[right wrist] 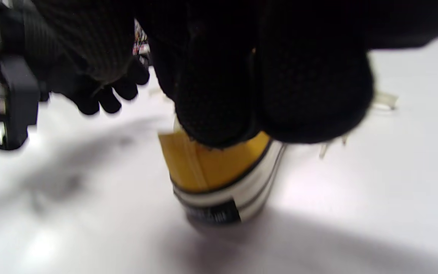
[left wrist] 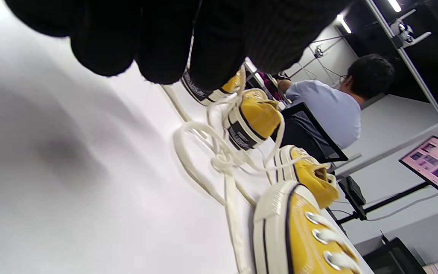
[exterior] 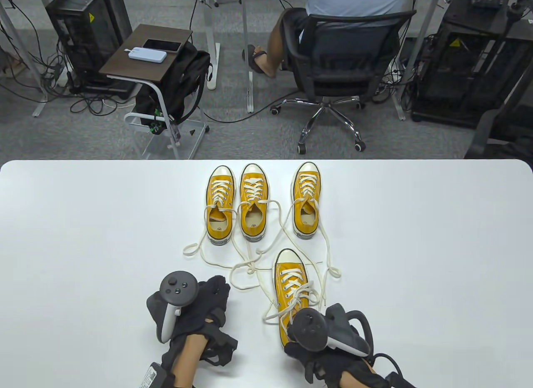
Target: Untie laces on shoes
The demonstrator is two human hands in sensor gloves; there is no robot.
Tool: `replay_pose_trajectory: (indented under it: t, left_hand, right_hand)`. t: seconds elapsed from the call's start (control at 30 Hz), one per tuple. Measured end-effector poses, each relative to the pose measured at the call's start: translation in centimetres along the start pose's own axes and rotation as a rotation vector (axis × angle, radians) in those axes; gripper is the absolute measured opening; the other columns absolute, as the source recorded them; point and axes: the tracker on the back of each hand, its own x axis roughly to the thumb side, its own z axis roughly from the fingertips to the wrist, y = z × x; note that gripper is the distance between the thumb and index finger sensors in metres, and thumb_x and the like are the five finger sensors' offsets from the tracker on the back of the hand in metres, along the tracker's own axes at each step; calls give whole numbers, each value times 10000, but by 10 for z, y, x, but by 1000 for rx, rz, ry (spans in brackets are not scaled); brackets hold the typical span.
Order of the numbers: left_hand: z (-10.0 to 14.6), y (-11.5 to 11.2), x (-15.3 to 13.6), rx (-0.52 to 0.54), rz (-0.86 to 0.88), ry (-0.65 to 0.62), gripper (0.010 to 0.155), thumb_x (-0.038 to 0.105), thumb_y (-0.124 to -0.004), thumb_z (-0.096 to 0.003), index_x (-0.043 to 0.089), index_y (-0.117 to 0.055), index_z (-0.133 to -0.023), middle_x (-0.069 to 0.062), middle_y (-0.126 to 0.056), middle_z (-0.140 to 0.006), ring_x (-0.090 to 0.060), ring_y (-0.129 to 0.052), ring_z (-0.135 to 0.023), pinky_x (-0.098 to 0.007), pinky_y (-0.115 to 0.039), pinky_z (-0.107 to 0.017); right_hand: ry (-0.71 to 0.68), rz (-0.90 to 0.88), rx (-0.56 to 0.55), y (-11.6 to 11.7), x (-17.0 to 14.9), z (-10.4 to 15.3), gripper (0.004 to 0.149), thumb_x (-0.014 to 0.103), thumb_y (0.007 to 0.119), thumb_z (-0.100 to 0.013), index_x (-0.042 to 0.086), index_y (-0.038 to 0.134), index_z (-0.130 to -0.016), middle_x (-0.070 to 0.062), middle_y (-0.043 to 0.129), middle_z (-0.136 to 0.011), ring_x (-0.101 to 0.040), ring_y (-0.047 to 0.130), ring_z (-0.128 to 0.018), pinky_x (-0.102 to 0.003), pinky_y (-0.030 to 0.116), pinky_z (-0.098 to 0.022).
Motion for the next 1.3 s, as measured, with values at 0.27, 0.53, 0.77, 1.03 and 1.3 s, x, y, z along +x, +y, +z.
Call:
replay_pose_trajectory:
  t: [0.27, 0.53, 0.77, 1.03, 1.3]
  left_hand:
    - [16, -31, 32, -46, -31, -217, 586, 471, -706, -509, 233, -756, -1042, -186, -744, -1033, -482, -770, -856, -581, -704, -573]
    - [26, -65, 51, -81, -58, -354, 657, 522, -727, -491, 255, -675, -1089, -172, -665, -1094, -487, -714, -911, -601, -675, -603]
    - [28, -89, 58, -122, -174, -381, 717, 545, -752, -475, 259, -608, -1116, -175, -564, -1140, -488, -656, -950, -615, -642, -627]
    - [25, -103, 53, -171, -213, -330, 657, 436, -771, -491, 299, -591, -1107, -178, -562, -1130, -482, -649, -950, -610, -637, -632]
    - [25, -103, 53, -160, -231, -332, 650, 435, -777, -487, 313, -602, -1101, -172, -590, -1121, -480, -660, -946, -609, -642, -629]
  right_hand:
    - [230, -107, -206, -47, -51, -39, 414, 359, 843, -449, 176, 893, -817, -175, 1018, -609, -405, 1003, -390, -490, 835, -233]
    - [299, -88, -262, -6, -95, -74, 417, 338, 863, -431, 233, 875, -834, -190, 941, -796, -422, 972, -558, -542, 811, -371]
    - [327, -18, -182, 21, -109, -86, 464, 347, 880, -412, 232, 849, -861, -208, 886, -864, -435, 931, -631, -551, 788, -412]
    - [264, -15, -140, 29, -109, -93, 541, 345, 896, -401, 265, 785, -924, -218, 805, -946, -441, 882, -703, -572, 738, -488]
    - [207, -23, -178, 32, -110, -95, 484, 353, 906, -383, 258, 849, -854, -193, 831, -931, -433, 890, -708, -580, 727, -504]
